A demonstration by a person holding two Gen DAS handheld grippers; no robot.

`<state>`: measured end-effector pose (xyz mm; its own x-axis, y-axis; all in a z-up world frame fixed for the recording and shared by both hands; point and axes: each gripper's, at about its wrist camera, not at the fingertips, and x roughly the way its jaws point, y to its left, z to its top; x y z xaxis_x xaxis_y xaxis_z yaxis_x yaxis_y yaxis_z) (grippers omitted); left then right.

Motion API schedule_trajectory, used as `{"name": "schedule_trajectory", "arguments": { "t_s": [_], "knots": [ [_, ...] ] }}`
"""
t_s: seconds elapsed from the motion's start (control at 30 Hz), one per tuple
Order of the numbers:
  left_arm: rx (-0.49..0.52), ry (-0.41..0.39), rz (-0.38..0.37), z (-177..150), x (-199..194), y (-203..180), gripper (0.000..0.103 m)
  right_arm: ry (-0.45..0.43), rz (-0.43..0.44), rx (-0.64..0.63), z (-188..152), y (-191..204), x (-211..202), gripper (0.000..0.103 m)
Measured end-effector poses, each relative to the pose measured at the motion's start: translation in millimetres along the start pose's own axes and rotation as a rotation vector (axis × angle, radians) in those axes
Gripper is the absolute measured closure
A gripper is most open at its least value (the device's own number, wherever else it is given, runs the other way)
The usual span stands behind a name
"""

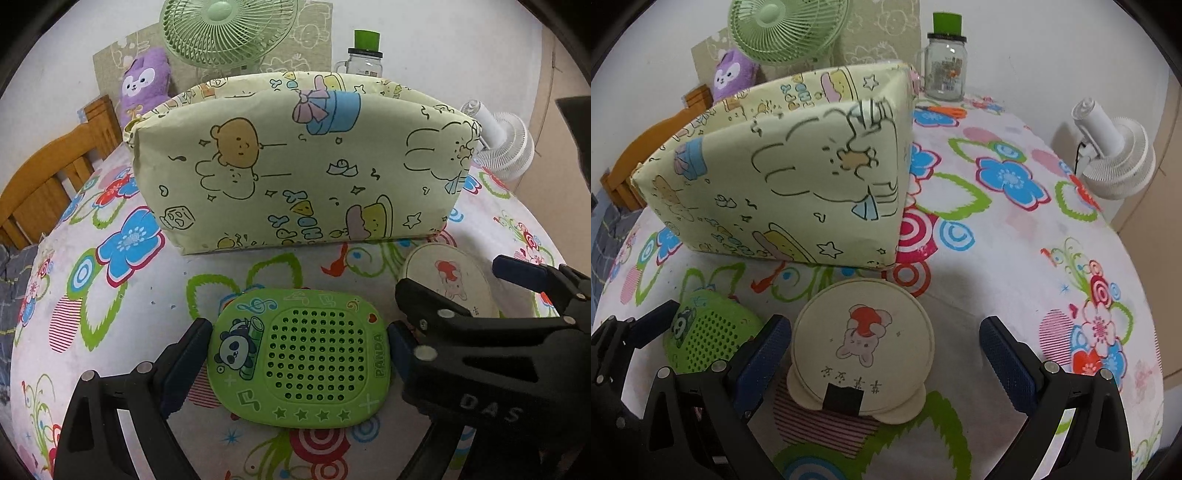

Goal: Organize rigid objects
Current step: 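Close the left tool on the green speaker while the right tool grips the round compact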

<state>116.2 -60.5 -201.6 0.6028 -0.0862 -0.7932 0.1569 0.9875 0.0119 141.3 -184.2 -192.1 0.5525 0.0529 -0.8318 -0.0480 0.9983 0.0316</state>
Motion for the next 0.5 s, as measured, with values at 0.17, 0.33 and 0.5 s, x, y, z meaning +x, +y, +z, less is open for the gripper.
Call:
{"name": "schedule_trajectory", "arguments": {
  "t_s": [0.17, 0.33, 0.5],
  "knots": [
    [-0.002, 0.000, -0.002, -1, 0, 2, 0.008, 0.007, -0.028, -0.003, 0, 3, 2, 0.005],
    [-0.008, 0.003, -0.003, -1, 0, 2, 0.008, -0.007, -0.043, -0.028, 1, 12, -2, 0.026],
    [-0.016, 0.005, -0.006, -2, -1, 2, 0.008, -0.001, -0.022, -0.023, -1, 12, -5, 0.027]
  ]
}}
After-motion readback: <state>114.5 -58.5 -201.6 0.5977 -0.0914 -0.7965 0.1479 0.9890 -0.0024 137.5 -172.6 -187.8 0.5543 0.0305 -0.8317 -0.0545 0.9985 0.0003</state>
